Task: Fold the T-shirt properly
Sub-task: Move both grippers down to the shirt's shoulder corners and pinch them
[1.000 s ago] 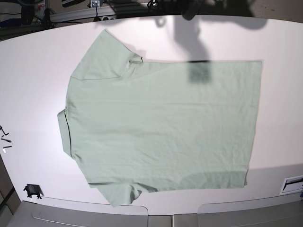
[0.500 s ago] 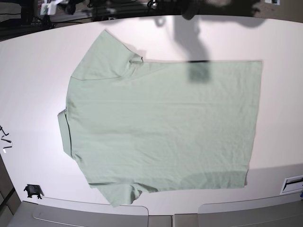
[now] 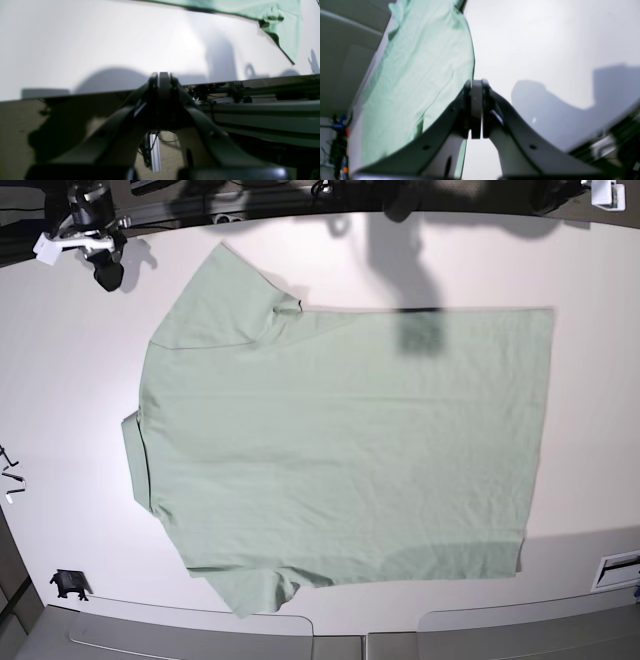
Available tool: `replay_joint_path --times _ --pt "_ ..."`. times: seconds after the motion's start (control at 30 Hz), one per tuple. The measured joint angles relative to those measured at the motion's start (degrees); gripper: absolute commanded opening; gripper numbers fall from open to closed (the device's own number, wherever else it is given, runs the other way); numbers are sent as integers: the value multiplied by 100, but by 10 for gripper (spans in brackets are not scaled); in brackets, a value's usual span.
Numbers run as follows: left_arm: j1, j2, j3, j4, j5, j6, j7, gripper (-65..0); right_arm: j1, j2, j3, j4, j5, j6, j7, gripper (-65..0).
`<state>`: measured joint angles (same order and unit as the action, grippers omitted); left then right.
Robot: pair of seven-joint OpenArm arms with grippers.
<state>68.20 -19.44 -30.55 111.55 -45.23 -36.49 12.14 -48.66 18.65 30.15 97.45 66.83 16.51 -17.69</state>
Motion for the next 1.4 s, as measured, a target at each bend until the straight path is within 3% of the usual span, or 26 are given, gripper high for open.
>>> replay_joint_path --times 0.1,0.13,0.17,0.23,0.3,0.53,0.77,0.93,1.03,1.13,1.4 --pt "2 7 0 0 24 2 -2 -621 61 -151 0 4 -105 7 -42 -374" --pt "2 7 0 0 20 2 -2 -571 57 -188 2 4 -105 4 -39 -324" --pt "2 7 0 0 48 -4 -4 -525 57 -234 0 4 -142 4 -39 -315" --pt "2 17 0 0 90 -2 -2 -453 59 -330 2 4 -417 7 -39 -315" --pt "2 24 0 0 101 0 -4 -428 76 -437 2 4 -444 4 -37 -315" --pt "-243 107 0 0 105 0 39 -428 1108 -531 4 -79 -1224 -271 -387 -315" --pt "-317 181 0 -2 109 0 361 -428 2039 -535 13 -472 -1759 -238 -752 -315" --pt "-317 177 0 -2 109 -2 422 -428 2428 -542 13 -1279 -1740 -234 -798 -315" --pt "-317 179 0 -2 107 -2 422 -428 2695 -533 37 -1648 -1674 -59 -852 -316" --pt "-317 181 0 -2 107 -2 420 -428 2850 -518 37 -1751 -1526 129 -1132 -316" --pt "-376 181 0 -2 107 -2 422 -428 2868 -516 -396 -1753 -1519 179 -1180 -316"
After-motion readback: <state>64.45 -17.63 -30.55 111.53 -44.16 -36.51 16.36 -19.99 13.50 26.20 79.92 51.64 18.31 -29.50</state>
